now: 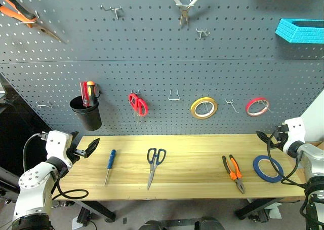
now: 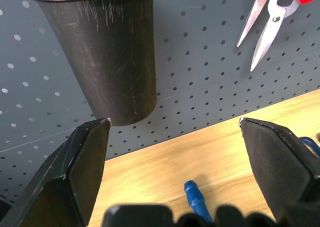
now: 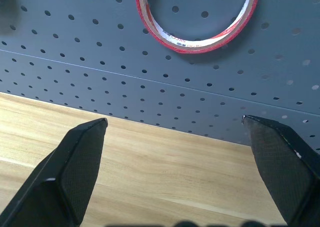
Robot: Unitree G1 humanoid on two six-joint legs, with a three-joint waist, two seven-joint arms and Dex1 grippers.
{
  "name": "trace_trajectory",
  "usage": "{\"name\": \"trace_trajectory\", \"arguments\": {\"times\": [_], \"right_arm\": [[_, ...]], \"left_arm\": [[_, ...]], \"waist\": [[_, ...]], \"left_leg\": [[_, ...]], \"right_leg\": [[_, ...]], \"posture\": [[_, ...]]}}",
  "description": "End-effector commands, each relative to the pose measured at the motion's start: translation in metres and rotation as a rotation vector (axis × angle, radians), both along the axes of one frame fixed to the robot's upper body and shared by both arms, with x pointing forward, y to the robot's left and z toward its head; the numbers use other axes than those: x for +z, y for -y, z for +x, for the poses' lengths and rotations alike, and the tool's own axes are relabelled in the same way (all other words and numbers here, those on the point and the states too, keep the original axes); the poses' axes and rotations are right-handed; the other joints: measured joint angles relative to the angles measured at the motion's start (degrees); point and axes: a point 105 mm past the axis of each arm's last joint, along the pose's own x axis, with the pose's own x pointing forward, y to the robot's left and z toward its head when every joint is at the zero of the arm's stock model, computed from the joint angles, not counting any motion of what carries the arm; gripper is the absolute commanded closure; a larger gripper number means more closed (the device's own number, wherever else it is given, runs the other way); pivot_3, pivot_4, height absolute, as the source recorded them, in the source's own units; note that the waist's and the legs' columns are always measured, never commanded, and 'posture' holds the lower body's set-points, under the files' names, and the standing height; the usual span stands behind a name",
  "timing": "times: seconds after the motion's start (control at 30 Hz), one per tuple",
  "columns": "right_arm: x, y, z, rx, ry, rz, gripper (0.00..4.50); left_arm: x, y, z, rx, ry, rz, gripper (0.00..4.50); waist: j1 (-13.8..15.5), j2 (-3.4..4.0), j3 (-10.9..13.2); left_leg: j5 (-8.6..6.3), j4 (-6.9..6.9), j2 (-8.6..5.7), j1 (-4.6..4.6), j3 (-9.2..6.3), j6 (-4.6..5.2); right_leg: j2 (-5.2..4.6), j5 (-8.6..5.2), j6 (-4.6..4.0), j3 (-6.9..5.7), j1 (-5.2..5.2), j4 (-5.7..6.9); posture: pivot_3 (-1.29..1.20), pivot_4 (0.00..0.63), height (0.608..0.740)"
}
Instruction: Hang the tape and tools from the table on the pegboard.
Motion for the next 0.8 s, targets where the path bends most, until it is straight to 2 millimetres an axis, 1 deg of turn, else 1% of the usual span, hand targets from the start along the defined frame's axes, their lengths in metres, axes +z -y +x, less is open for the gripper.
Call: {"name": "trace_trajectory", "arguments": {"times": [0.03,0.1,0.2,0.27,0.3,0.4,0.47,0.5,0.53,0.6,0.7,0.8], "right_arm": [[0.017,-0.003,0.006,0.020,0.058,-0.007,0.00],[0.017,-0.002,0.005,0.020,0.055,-0.008,0.00],[0.017,-0.001,0.004,0.018,0.047,-0.009,0.00],[0.016,-0.001,0.003,0.018,0.033,-0.014,0.00],[0.017,-0.002,0.003,0.018,0.029,-0.014,0.00],[0.021,0.000,0.003,-0.006,0.032,-0.007,0.00],[0.021,0.005,0.004,-0.072,0.008,0.017,0.00],[0.019,0.005,0.004,-0.080,-0.019,0.017,0.00],[0.016,0.005,0.002,-0.085,-0.048,0.023,0.00],[0.010,0.001,0.000,-0.080,-0.101,0.027,0.00],[0.001,-0.008,-0.004,-0.058,-0.200,0.021,0.00],[-0.010,-0.013,-0.011,-0.056,-0.319,-0.009,0.00]], "left_arm": [[0.012,0.000,0.005,-0.016,0.028,0.014,0.08],[0.014,0.001,0.006,-0.011,0.038,0.002,0.08],[0.019,0.007,0.007,-0.046,0.040,0.007,0.08],[0.023,0.011,0.008,-0.072,0.044,0.004,0.08],[0.024,0.015,0.006,-0.097,0.034,0.001,0.08],[0.019,0.027,-0.002,-0.171,-0.013,0.011,0.08],[0.015,0.039,-0.004,-0.226,-0.040,0.061,0.08],[0.014,0.048,-0.003,-0.260,-0.043,0.087,0.08],[0.015,0.059,-0.002,-0.297,-0.041,0.084,0.08],[0.014,0.080,-0.001,-0.365,-0.041,0.074,0.08],[0.004,0.118,-0.003,-0.499,-0.067,0.081,0.08],[-0.006,0.154,-0.007,-0.616,-0.092,0.048,0.08]], "waist": [[-0.01,0.00,0.00],[-0.03,0.02,0.05],[-0.03,0.03,0.08],[-0.04,0.02,0.41],[-0.08,0.04,0.74],[-0.34,0.19,1.65],[-0.55,0.34,2.42],[-0.56,0.40,2.68],[-0.53,0.45,2.96],[-0.52,0.46,4.08],[-0.61,0.50,5.46],[-1.10,0.50,6.64]], "left_leg": [[0.00,0.00,0.00,0.00,0.00,0.00],[0.00,0.00,0.00,0.00,0.00,0.00],[0.00,0.00,0.01,0.00,0.00,0.01],[-0.01,0.00,0.01,-0.01,0.00,0.01],[-0.02,0.01,0.02,0.00,0.00,0.04],[-0.03,0.03,0.03,-0.03,0.05,0.06],[-0.04,0.02,0.05,-0.04,0.06,0.07],[-0.05,0.01,0.06,-0.04,0.06,0.09],[-0.05,0.00,0.06,-0.08,0.05,0.09],[-0.05,0.01,0.07,-0.10,0.04,0.09],[-0.05,0.02,0.08,-0.14,0.08,0.10],[-0.08,0.02,0.10,-0.20,0.16,0.14]], "right_leg": [[0.00,0.00,0.00,0.00,0.00,0.00],[0.00,0.00,0.00,0.00,0.00,0.00],[0.00,0.00,0.00,0.00,0.00,0.00],[0.00,0.00,0.00,0.00,0.00,-0.01],[0.00,0.00,0.00,-0.01,0.02,-0.01],[-0.01,0.01,0.01,0.01,0.01,-0.03],[-0.01,0.00,0.01,0.02,-0.01,-0.04],[-0.01,0.01,0.00,0.02,-0.01,-0.04],[-0.01,0.01,0.00,0.01,-0.03,-0.05],[-0.01,0.01,-0.01,-0.02,-0.02,-0.05],[-0.04,0.02,-0.03,-0.03,-0.03,-0.09],[-0.06,0.03,-0.03,-0.05,-0.08,-0.11]], "posture": [[-0.06,0.035,0.740],[-0.06,0.039,0.740],[-0.06,0.045,0.740],[-0.07,0.070,0.740],[-0.07,0.087,0.740],[-0.08,0.110,0.740],[-0.08,0.127,0.740],[-0.08,0.135,0.740],[-0.08,0.152,0.740],[-0.08,0.165,0.740],[-0.10,0.196,0.740],[-0.11,0.222,0.740]]}}
